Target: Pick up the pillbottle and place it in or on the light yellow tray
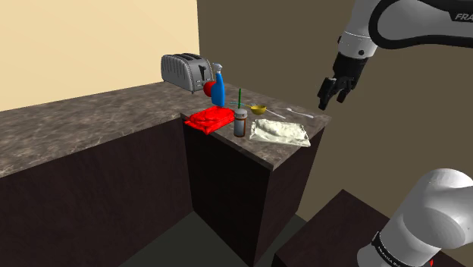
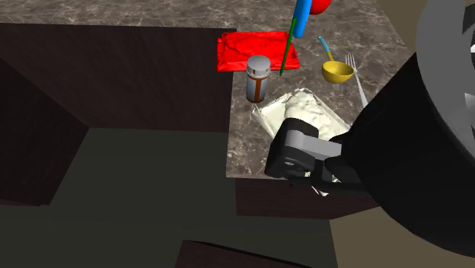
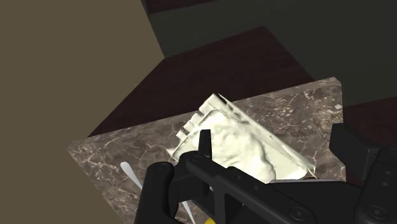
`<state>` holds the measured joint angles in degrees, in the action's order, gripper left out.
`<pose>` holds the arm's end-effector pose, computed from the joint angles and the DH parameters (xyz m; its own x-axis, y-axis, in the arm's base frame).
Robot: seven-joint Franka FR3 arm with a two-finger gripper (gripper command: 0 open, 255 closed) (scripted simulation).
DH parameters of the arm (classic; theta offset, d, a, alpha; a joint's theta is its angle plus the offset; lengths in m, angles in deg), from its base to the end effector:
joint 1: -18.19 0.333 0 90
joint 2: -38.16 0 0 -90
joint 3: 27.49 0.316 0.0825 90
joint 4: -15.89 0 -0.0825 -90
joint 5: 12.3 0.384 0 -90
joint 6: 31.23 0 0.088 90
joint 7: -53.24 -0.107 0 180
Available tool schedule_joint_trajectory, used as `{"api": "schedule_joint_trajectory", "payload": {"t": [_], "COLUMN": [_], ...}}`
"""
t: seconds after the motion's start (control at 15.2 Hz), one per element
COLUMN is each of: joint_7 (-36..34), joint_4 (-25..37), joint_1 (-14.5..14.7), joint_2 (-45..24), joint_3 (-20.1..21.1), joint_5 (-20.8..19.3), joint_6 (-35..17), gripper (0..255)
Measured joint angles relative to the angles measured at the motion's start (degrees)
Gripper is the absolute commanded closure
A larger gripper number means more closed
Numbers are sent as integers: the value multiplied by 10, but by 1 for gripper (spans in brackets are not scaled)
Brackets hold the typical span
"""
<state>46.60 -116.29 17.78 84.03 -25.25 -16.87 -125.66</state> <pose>0.3108 0.0065 0.6261 0.9847 -0.0852 0.1519 -0.0997 -0.9909 0.0905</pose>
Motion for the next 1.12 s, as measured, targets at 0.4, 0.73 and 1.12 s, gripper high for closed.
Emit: {"api": "schedule_joint_trajectory", "payload": {"t": [0.4,0.73,1.12], "joint_7": [-16,-38,-63], "joint_4": [43,108,217], "joint_1": [2,5,9], "joint_2": [-91,-203,-348], "joint_3": [10,26,42], "joint_5": [10,21,25], "joint_6": [-35,-66,-85], "gripper": [0,0,0]}}
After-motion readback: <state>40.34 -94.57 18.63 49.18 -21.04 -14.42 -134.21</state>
